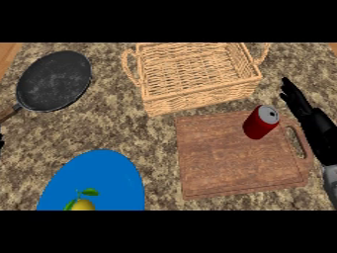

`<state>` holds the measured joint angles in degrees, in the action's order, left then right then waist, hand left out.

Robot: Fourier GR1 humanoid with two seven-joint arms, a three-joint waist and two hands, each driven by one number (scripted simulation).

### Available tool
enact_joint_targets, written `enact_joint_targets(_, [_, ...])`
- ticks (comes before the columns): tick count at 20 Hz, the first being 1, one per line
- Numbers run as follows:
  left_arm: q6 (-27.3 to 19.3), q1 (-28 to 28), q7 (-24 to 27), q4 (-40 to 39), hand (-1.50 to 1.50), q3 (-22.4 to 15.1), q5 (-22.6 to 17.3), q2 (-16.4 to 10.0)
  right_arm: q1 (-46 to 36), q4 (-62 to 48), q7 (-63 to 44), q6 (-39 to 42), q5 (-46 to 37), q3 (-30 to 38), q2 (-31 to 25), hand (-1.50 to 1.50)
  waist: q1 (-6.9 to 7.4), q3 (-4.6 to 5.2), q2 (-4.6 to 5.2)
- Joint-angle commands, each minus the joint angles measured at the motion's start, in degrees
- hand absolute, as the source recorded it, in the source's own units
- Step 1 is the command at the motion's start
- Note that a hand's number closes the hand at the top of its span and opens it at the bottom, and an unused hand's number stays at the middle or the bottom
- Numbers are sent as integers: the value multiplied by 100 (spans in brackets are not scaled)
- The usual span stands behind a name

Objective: Pick the can from the cutting board and place it in the basket

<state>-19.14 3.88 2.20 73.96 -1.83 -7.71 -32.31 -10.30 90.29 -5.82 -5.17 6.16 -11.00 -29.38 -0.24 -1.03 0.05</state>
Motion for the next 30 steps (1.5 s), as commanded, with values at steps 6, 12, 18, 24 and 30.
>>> enact_joint_targets(6, [254, -198, -517, 23, 0, -655, 442, -45, -1118, 1930, 2605, -1422, -1228, -292, 1117, 150, -213, 75, -144])
enact_joint_targets(12, [361, 26, -640, -40, 0, -751, 312, 111, -978, 1619, 2649, -3039, -3568, 76, 671, -150, -591, 145, -238])
enact_joint_targets(18, [214, 204, -778, -81, 0, -633, 254, 125, 92, 1343, 2007, -4624, -4767, 994, 1218, -150, -1187, 130, -234])
enact_joint_targets(24, [208, 231, -854, 129, 0, -638, 241, 107, 1996, 764, 1514, -4487, -5998, 572, 1904, -150, -1069, 176, -83])
enact_joint_targets(30, [217, 112, -919, 302, 0, -789, 358, 144, 3331, 901, 1222, -4634, -7763, -10, 2857, -150, -727, 166, -63])
